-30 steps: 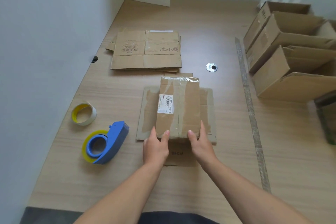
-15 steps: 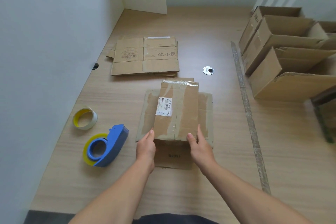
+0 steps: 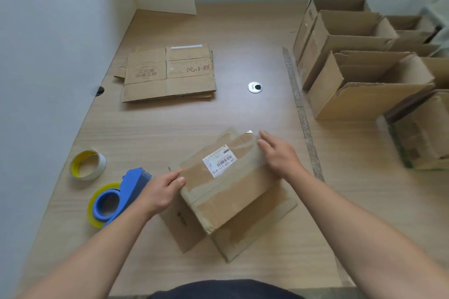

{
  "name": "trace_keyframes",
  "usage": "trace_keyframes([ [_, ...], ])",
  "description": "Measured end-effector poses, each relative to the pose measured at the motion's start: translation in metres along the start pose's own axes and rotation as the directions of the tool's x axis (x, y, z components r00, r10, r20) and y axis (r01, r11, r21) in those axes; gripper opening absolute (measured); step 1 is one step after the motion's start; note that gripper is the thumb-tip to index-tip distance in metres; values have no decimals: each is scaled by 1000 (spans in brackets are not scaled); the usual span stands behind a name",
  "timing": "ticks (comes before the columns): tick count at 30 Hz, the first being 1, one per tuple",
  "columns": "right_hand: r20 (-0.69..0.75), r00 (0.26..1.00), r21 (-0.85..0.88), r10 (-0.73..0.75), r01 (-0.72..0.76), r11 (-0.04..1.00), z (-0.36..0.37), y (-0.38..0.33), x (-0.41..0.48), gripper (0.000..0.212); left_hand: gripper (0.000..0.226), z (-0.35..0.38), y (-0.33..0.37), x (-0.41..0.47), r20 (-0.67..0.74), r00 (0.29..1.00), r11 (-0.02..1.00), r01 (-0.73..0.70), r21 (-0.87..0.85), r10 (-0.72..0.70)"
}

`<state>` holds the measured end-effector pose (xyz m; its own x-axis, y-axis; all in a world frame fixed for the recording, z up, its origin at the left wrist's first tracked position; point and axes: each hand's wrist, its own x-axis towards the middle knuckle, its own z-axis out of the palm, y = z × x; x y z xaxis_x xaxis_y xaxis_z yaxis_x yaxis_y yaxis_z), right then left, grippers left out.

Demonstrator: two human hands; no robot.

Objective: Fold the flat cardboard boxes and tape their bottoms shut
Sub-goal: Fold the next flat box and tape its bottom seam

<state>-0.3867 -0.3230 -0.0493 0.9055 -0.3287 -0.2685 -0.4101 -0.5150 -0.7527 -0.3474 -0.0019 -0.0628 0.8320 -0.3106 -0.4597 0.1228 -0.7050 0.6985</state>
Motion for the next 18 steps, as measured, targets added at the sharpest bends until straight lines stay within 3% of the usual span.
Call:
trace_keyframes([
  [3, 105, 994, -37, 36, -32, 999, 9, 19, -4, 43, 39, 3, 9, 4, -178, 983, 989, 73, 128, -50],
  [7, 18, 997, 113, 81, -82, 990, 32, 37, -25, 42, 46, 21, 16, -1, -430, 890, 988, 148, -39, -150],
  [9, -5, 994, 198, 113, -110, 974, 36, 39, -27, 41, 45, 31, 13, -6, -440, 883, 986, 133, -98, -163],
  [11, -6, 993, 233, 120, -115, 966, 39, 39, -25, 40, 58, 42, 9, -12, -390, 898, 974, 146, -175, -205],
  [15, -76, 988, 23, 137, -136, 990, 51, 34, -33, 46, 73, 52, 2, -12, -342, 911, 967, 177, -186, -232],
  [18, 97, 991, 111, 88, -99, 989, 52, 40, -53, 57, 68, 47, -1, -7, -351, 908, 973, 211, -96, -231],
])
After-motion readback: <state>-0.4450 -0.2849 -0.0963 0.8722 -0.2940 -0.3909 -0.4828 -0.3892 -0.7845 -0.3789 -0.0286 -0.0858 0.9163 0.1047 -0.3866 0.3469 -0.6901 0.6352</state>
